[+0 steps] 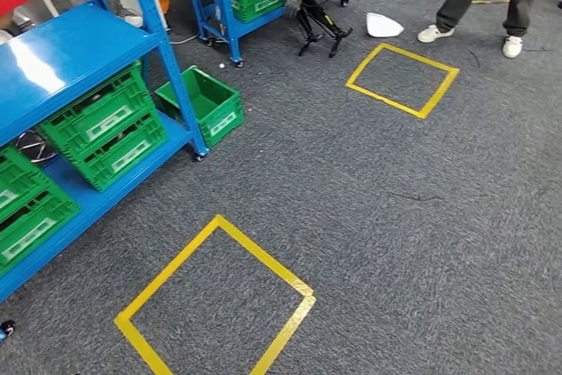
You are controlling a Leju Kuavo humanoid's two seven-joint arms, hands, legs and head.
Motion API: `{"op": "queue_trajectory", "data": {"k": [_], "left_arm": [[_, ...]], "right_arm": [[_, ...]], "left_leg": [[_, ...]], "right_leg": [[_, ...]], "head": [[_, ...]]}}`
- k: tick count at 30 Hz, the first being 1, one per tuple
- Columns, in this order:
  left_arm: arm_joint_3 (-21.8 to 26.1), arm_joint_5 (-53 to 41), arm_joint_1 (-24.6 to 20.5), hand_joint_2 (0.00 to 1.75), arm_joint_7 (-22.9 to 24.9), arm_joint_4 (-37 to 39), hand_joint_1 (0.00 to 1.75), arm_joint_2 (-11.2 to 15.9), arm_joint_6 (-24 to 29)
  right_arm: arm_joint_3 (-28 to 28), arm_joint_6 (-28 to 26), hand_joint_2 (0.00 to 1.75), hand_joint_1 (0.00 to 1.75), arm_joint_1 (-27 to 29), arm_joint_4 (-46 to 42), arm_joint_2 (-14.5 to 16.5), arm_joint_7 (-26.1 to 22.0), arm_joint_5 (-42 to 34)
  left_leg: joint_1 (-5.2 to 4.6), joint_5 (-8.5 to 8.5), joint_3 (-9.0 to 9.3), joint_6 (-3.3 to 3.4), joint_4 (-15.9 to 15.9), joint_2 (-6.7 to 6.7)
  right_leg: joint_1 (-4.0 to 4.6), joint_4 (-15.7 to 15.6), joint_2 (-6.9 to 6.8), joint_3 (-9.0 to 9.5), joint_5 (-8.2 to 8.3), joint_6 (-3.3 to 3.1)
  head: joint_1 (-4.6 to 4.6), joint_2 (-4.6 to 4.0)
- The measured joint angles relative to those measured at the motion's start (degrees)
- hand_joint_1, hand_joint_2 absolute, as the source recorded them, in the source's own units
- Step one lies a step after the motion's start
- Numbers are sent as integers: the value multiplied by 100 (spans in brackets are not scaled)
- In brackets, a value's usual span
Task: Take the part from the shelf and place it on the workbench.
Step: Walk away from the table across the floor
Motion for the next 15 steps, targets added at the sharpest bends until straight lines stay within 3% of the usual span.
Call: {"op": "queue_trajectory", "data": {"k": [2,4,5,7,9,11,12,13,15], "left_arm": [[-2,-4,-28,0,0,0,0,4,0],[-3,-8,-13,0,0,0,0,7,-4],[-3,-8,4,0,0,0,0,9,-11],[-3,-9,3,0,2,0,0,16,-31],[-3,-7,-27,0,7,0,0,22,-43],[-3,-1,-32,0,23,0,0,23,-46],[-3,4,-26,0,33,0,0,23,-46],[-3,8,-21,0,45,0,0,21,-45],[-3,10,-20,0,57,0,0,16,-36]], "right_arm": [[0,0,0,0,-9,0,4,0,0],[2,4,0,0,-37,0,7,-1,2],[4,8,0,0,-54,1,9,-3,7],[9,20,0,0,-66,2,13,-16,17],[11,26,0,0,-47,2,13,-26,32],[14,28,0,0,-33,4,16,-26,46],[15,28,0,0,-32,4,17,-25,50],[17,28,0,0,-31,5,19,-23,52],[18,29,0,0,-29,6,20,-20,52]], "left_leg": [[-36,80,204,63,-420,160],[-44,85,183,134,-457,57],[-35,96,181,168,-466,2],[-4,124,188,231,-488,-114],[4,135,174,264,-488,-248],[4,141,168,274,-484,-402],[6,144,170,271,-481,-480],[10,146,174,262,-478,-561],[14,150,169,219,-462,-718]], "right_leg": [[30,11,-124,8,-20,53],[34,-2,-230,25,-26,110],[25,22,-192,24,-56,145],[-1,331,64,-100,-270,208],[-19,1088,344,-445,-643,242],[-22,1644,432,-731,-796,254],[-26,1602,449,-727,-699,253],[-36,1325,487,-609,-503,250],[-83,519,751,-239,-123,249]], "head": [[-5,1],[4,1],[12,1],[37,1],[74,1],[91,0],[94,0],[95,0],[99,0]]}}
